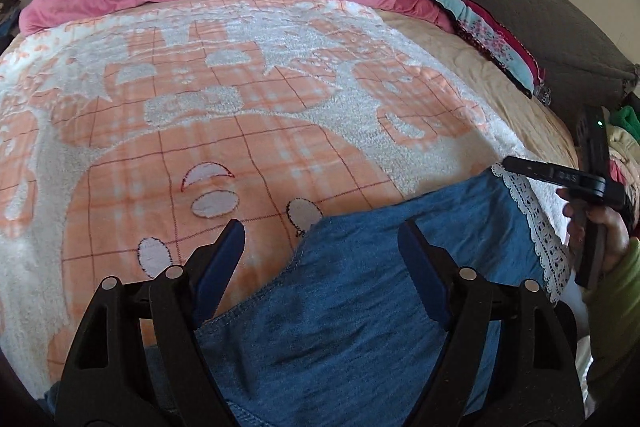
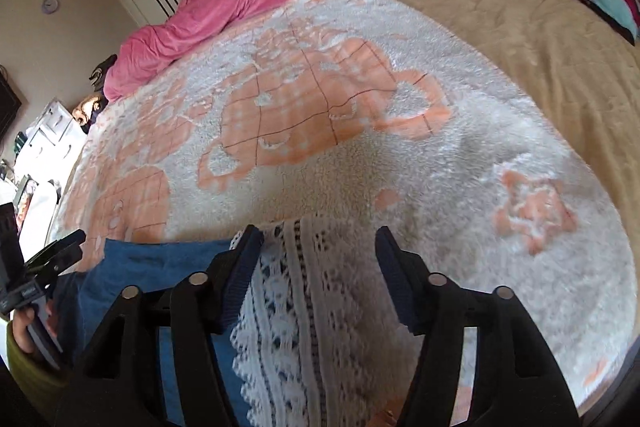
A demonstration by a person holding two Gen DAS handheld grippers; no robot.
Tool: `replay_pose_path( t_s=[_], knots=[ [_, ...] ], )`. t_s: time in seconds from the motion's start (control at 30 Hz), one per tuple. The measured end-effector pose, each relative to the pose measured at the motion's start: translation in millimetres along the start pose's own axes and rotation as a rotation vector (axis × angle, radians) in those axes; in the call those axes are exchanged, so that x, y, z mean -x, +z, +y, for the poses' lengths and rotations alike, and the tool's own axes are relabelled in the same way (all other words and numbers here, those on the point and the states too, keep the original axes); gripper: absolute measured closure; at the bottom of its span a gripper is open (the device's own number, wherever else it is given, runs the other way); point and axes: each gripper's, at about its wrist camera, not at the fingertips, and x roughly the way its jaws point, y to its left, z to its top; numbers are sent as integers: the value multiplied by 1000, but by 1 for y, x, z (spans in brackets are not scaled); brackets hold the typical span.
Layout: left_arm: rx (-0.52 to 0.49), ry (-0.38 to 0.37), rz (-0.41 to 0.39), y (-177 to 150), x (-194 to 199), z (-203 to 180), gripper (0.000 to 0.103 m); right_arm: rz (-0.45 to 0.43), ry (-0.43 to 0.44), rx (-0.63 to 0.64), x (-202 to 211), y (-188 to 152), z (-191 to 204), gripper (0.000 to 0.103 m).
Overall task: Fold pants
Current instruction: 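Grasp the lace hem with the right tool while the left tool grips the denim leg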
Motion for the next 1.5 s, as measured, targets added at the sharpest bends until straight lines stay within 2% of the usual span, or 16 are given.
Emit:
replay_pose_path(
  t_s=[0.13, 0.27, 0.37, 0.43, 0.5, 0.53, 0.6, 0.7, 0.9, 1.0, 1.2, 1.3, 1.37, 1.43, 1.47, 1.5],
  knots=[
    [22, -19, 26, -1, -13, 4, 32, 17, -17, 62, -11, -9, 8, 59],
    [71, -20, 66, -5, -32, 12, 32, -7, 17, 88, -1, -18, 8, 65],
    [116, -69, 88, -7, -42, 17, 33, -11, 26, 116, 3, -22, 10, 69],
    [132, -93, 95, -9, -46, 17, 41, -13, 44, 125, 3, -23, 11, 73],
    [150, -135, 93, -9, -49, 16, 58, -20, 61, 134, 5, -24, 11, 75],
    [162, -165, 98, -10, -51, 16, 61, -26, 64, 138, 6, -25, 12, 76],
    [180, -224, 111, -11, -54, 13, 92, -39, 62, 133, 9, -25, 11, 77],
    [198, -242, 104, -11, -52, 12, 99, -65, 56, 112, 13, -24, 9, 80],
    [208, -249, 6, 2, -29, 14, 101, -130, 67, 133, 30, -5, 16, 83],
    [186, -187, -17, 8, -31, 12, 101, -121, 43, 164, 26, 8, 21, 83],
    [143, -61, 49, 2, -63, 9, 100, -10, -66, 228, -18, 9, 22, 82],
    [139, -48, 58, -3, -67, 14, 98, -10, -87, 223, -25, 5, 21, 80],
    [142, -61, 57, -3, -66, 16, 98, -10, -93, 210, -24, 5, 20, 73],
    [157, -90, 50, -4, -63, 20, 97, -10, -111, 182, -18, 5, 16, 57],
    [163, -94, 49, -4, -61, 20, 94, -20, -110, 167, -13, 5, 14, 56],
    [172, -98, 46, -4, -57, 22, 85, -36, -99, 152, -3, 2, 11, 56]
  ],
)
